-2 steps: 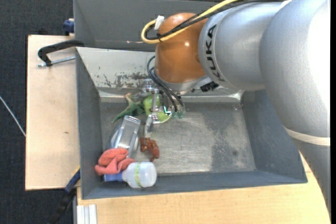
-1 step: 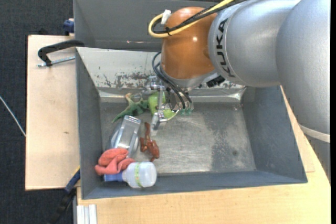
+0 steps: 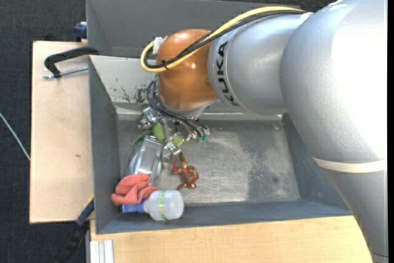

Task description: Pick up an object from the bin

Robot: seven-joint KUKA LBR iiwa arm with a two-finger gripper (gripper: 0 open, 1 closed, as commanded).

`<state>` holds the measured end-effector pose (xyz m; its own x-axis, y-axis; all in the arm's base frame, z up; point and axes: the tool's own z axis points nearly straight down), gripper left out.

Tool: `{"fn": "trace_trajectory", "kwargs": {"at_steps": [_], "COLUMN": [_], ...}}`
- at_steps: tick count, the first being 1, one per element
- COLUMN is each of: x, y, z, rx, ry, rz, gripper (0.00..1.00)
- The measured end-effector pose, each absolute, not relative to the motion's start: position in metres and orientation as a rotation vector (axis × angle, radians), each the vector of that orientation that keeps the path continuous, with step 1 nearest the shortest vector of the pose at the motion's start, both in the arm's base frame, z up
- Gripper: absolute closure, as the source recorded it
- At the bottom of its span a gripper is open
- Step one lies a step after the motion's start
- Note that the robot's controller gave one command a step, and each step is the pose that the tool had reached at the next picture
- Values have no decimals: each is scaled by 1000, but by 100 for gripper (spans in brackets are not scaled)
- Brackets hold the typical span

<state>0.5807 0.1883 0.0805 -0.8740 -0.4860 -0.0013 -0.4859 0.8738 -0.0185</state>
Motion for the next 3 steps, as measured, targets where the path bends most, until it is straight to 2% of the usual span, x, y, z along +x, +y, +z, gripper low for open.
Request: {"fn": "trace_trajectory", "kwargs": {"at_steps": [1,2,3], "x": [581,577,577], "y": [188,213,213], "z": [80,172,172], "rx": [-787,-864,-864], "ry": [3035,3015,3015], "rz": [-27,3,4], "gripper": [100,100,100]}}
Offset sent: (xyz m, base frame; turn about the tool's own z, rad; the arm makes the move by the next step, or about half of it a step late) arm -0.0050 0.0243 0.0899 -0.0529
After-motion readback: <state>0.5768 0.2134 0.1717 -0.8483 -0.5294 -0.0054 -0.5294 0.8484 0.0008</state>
